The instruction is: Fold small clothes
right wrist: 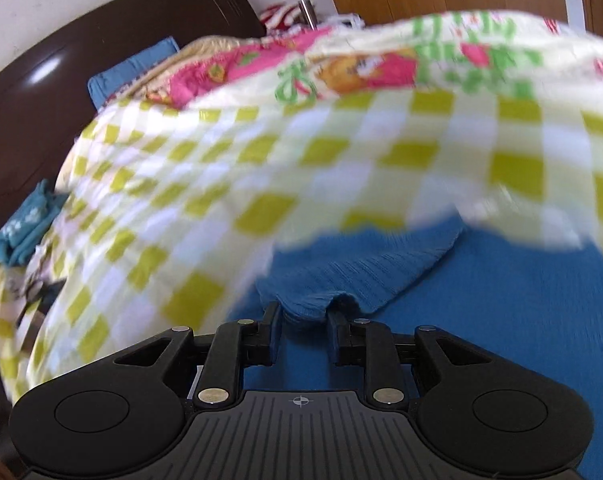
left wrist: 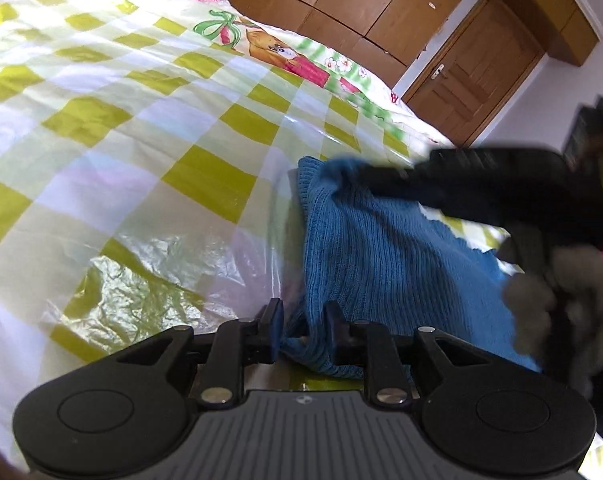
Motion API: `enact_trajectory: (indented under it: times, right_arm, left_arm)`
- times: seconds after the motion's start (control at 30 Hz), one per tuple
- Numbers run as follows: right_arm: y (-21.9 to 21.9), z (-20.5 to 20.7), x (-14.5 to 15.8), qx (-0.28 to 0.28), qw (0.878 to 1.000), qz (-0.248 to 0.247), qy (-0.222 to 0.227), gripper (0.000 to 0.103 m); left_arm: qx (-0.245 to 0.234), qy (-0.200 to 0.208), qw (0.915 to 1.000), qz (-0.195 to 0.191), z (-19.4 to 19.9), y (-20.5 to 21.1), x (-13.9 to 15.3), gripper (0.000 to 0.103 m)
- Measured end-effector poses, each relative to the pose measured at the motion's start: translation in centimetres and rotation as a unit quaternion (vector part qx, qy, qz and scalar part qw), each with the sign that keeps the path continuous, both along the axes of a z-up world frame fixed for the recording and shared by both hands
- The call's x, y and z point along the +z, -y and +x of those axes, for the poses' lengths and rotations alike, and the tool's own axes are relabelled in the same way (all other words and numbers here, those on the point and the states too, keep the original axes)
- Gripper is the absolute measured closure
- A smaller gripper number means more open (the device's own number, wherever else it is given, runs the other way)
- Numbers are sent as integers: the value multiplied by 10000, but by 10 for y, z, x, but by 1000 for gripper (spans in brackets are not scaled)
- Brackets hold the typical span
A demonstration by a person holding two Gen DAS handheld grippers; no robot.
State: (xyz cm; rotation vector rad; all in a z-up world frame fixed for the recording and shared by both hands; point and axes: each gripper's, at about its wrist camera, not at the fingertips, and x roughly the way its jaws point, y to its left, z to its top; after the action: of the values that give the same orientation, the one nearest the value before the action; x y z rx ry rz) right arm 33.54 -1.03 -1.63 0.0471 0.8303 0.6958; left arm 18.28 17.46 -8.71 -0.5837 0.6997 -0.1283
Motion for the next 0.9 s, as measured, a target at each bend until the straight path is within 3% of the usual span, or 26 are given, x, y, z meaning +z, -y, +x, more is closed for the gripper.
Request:
enact_trajectory:
  times: [0.1,0.23,0.33,0.43,0.5,0.6,0.77,0.9]
  right_arm:
    - [-16,8,2,-121,9997,127,143,78]
    - [6,3,13,-523,9979,357,91,78]
    - [59,-23,26,-1014,9943,57,310,78]
    - [136,-59,35,-1843,9809,-383,499,73]
    - [188,-78,30,-2394,9686,-549,385,65]
    - [248,-92,11,-3004,9530,-380,-61,65]
    - [277,-92,-15,-2980,9534,267,-380,64]
    - [282,-95,-23,-2788,9567,622,-555,55]
  left_arm:
    - [9,16,10000,-95,-1,-2,-1,65]
    - [-54,46,9999,114,-1,3,0,64]
    - [-76,59,9998,168,0,5,0,64]
    - [-68,49,9998,185,0,5,0,64]
    - [-58,27,9997,235,1,6,0,64]
    - [-40,-7,9990,455,1,13,3,64]
    - [-56,-196,9943,1046,5,31,12,63]
    - [-62,-354,9908,1308,10,39,15,62]
